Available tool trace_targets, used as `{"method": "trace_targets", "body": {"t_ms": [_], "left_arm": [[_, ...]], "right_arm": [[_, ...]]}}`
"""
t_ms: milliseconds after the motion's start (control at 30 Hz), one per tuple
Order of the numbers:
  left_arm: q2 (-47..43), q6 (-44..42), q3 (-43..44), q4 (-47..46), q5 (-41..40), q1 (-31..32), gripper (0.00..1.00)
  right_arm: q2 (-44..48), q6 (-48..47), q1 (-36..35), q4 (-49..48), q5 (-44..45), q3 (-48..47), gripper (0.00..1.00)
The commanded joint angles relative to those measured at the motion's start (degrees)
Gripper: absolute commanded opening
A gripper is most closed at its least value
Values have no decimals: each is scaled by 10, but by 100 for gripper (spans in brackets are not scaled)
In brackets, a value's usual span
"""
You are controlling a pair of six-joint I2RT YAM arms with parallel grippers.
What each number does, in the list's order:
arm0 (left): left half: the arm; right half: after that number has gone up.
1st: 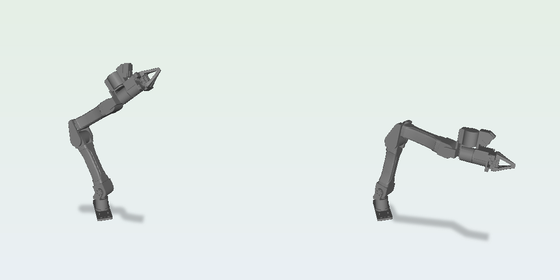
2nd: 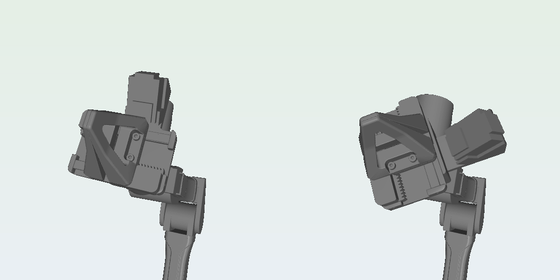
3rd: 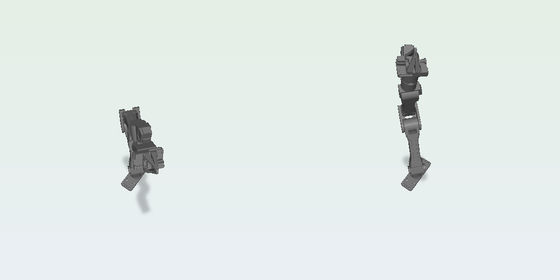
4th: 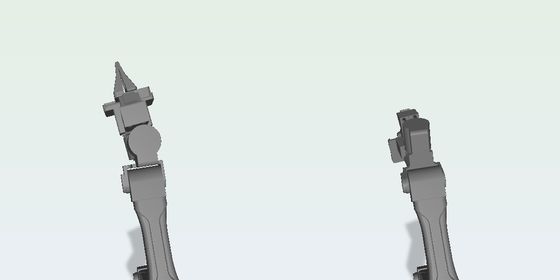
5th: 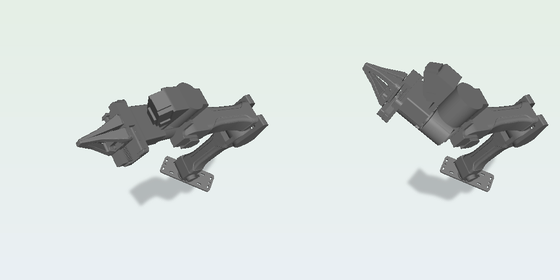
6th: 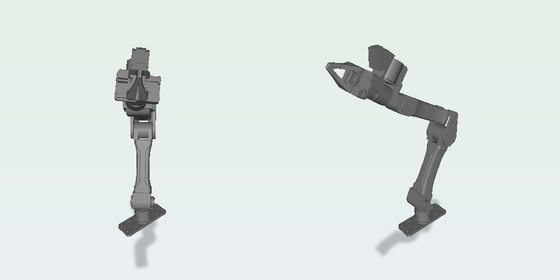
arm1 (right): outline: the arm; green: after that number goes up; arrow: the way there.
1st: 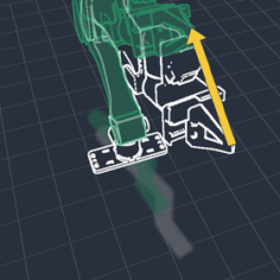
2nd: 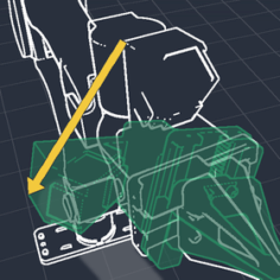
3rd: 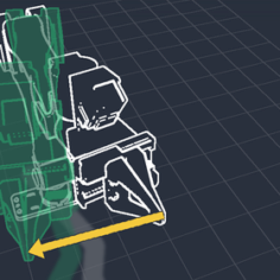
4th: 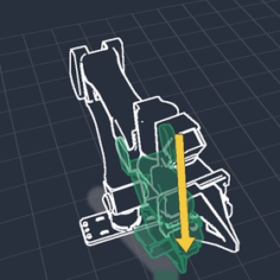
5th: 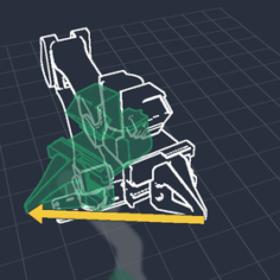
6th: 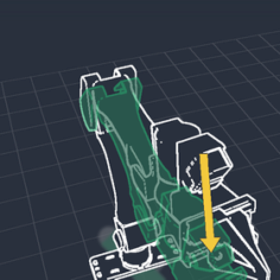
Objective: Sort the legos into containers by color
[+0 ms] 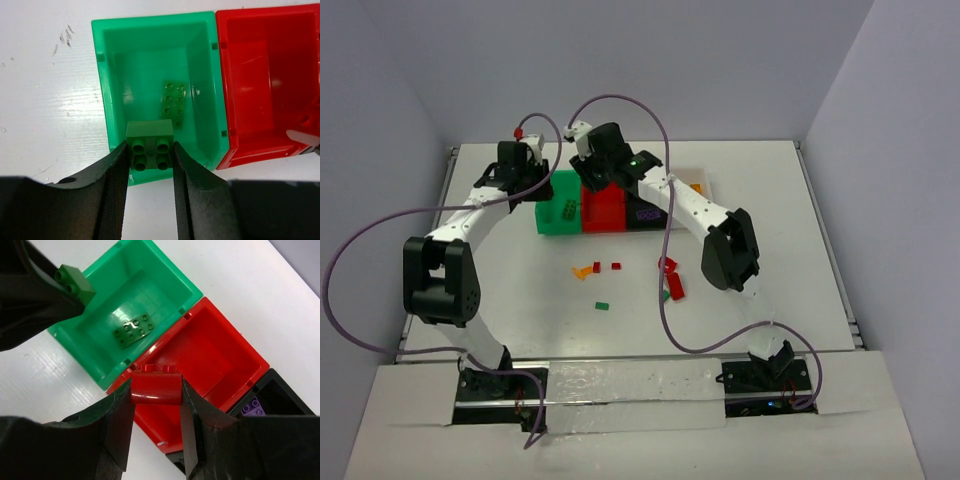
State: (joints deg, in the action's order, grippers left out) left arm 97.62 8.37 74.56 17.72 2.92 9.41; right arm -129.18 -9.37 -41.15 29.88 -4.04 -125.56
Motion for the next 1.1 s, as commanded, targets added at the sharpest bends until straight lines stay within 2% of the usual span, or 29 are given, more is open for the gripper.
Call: {"method": "trace_targets", "body": {"t_ms": [0, 133, 167, 200, 367, 433, 533, 633, 767, 800, 833, 867, 900, 933, 967, 1067], "left_arm": [[19, 5, 43, -28, -6, 10, 13], [40, 7, 62, -21, -11, 14, 19], [48, 8, 69, -18, -15, 16, 24], [50, 9, 71, -17, -18, 17, 24], [59, 8, 82, -7, -20, 18, 48], [55, 9, 82, -5, -16, 18, 58], [40, 7, 80, -5, -8, 18, 70], [17, -3, 78, 1, 9, 18, 85], [-53, -82, 35, 3, 102, 19, 89], [-90, -138, 5, 3, 146, 19, 89], [-125, -180, -14, 4, 169, 19, 89], [-139, -205, -30, 12, 194, 19, 89], [-142, -210, -47, 14, 222, 19, 89], [-177, -278, -77, 47, 256, 22, 86], [-185, -307, -102, 64, 275, 23, 85], [-197, -358, -151, 93, 302, 32, 82]], "right_arm": [[-13, 12, 15, -43, 7, -15, 2], [-20, 12, 21, -52, 1, 2, 7], [-22, 14, 23, -53, -1, 6, 13], [-24, 15, 25, -53, -5, 7, 18], [-27, 17, 27, -42, -20, 9, 61], [-23, 19, 27, -38, -25, 11, 70], [-12, 27, 27, -34, -35, 14, 77], [12, 37, 27, -28, -47, 20, 79], [80, 65, 36, -20, -71, 59, 82], [116, 77, 42, -22, -88, 76, 87], [139, 82, 54, -24, -101, 104, 97], [162, 85, 59, -25, -114, 120, 99], [185, 88, 60, -25, -126, 138, 100], [228, 90, 80, -24, -139, 171, 100], [252, 87, 89, -19, -144, 189, 100], [319, 80, 118, -2, -158, 247, 100]]}}
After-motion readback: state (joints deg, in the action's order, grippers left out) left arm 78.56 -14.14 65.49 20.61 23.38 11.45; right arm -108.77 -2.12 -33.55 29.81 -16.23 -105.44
